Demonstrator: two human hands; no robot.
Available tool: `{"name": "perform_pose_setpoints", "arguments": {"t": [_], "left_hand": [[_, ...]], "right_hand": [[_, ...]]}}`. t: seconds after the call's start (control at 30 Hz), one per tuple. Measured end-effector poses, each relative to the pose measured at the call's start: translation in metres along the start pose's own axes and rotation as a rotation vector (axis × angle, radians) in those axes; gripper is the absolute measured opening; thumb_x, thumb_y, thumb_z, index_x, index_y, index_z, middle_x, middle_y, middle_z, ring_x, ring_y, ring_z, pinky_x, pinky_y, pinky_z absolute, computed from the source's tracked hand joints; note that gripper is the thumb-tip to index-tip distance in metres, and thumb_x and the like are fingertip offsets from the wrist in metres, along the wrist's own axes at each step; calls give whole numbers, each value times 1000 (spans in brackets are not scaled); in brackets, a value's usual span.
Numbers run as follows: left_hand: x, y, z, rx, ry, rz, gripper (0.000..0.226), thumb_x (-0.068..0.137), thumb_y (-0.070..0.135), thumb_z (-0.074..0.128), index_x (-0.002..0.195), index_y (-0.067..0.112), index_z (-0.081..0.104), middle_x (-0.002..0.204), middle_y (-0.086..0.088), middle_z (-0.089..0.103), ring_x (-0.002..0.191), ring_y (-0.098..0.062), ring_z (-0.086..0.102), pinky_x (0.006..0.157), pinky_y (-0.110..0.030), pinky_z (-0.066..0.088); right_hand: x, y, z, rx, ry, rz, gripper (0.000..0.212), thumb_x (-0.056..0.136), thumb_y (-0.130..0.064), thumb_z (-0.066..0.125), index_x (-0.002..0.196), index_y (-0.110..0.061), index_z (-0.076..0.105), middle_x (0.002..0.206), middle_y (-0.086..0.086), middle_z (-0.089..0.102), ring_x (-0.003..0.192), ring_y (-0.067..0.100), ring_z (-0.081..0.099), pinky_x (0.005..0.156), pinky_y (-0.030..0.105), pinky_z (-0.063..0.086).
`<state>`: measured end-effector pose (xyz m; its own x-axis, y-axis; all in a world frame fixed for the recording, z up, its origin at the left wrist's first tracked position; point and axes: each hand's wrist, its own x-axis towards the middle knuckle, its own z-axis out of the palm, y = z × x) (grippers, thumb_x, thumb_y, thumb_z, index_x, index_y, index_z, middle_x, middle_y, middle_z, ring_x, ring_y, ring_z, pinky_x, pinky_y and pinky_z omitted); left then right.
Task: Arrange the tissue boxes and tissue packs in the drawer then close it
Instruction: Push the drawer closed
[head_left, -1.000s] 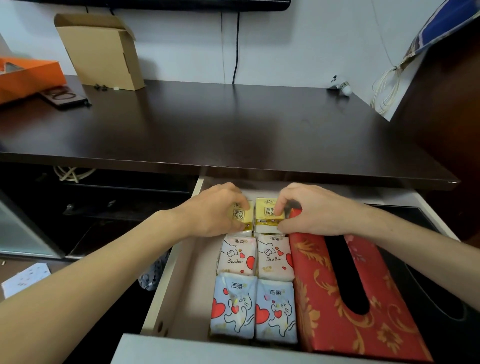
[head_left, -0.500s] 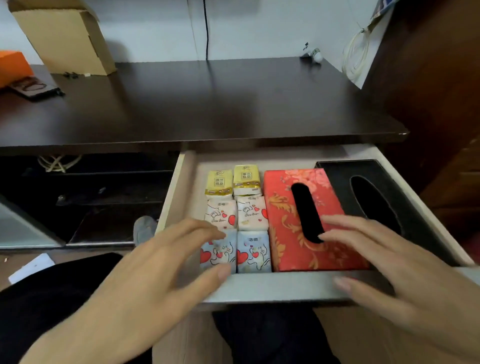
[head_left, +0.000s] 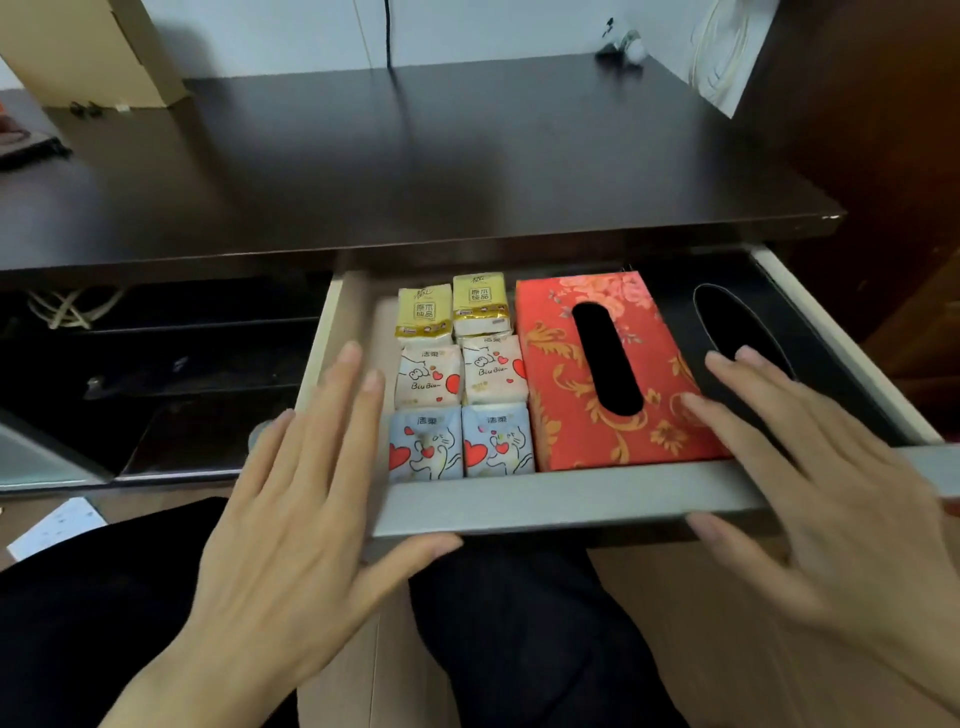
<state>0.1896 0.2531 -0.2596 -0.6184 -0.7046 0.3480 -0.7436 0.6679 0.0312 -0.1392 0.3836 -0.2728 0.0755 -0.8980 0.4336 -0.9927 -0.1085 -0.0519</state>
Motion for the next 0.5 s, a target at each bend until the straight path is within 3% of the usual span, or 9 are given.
{"name": "perform_pose_setpoints", "arguments": {"t": [0.1, 0.2, 0.3, 0.4, 0.5], "left_hand": [[27, -12, 13, 36, 44, -26, 107, 87, 80, 31, 159, 7, -1, 168, -11, 1, 152, -26, 16, 118, -44, 20], [50, -21, 21, 61, 89, -32, 107, 87, 80, 33, 159, 6, 2, 168, -11, 2, 153, -24, 15, 119, -41, 17], [55, -20, 35, -61, 285, -143, 102, 91, 66, 48, 157, 0, 7, 167, -18, 0, 154, -30, 8, 121, -47, 15], [27, 10, 62, -458, 516, -480, 102, 89, 49, 61, 159, 8, -2, 167, -14, -8, 154, -22, -5, 123, -43, 5], [7, 43, 86, -866, 493, -813, 106, 87, 57, 63, 157, 27, -11, 168, 8, -12, 150, 1, -9, 124, -41, 3]], "right_hand": [[40, 14, 10, -29, -12, 28, 77, 99, -62, 42, 148, -5, 56, 164, 15, 40, 155, 29, 33, 120, 46, 33], [53, 23, 31, -30, 153, 37, 74, 98, -61, 46, 144, -5, 58, 161, 15, 45, 153, 29, 36, 125, 43, 26], [52, 22, 52, 71, 291, 246, 72, 96, -56, 54, 146, -5, 53, 162, 14, 43, 154, 29, 33, 127, 44, 18], [26, 2, 82, 257, 423, 571, 90, 91, -47, 68, 161, -8, 26, 174, 6, 12, 161, 22, 8, 129, 43, 13], [14, -14, 102, 591, 484, 884, 115, 85, -58, 74, 166, -26, -1, 174, -16, -12, 161, 17, 3, 126, 51, 23]]}}
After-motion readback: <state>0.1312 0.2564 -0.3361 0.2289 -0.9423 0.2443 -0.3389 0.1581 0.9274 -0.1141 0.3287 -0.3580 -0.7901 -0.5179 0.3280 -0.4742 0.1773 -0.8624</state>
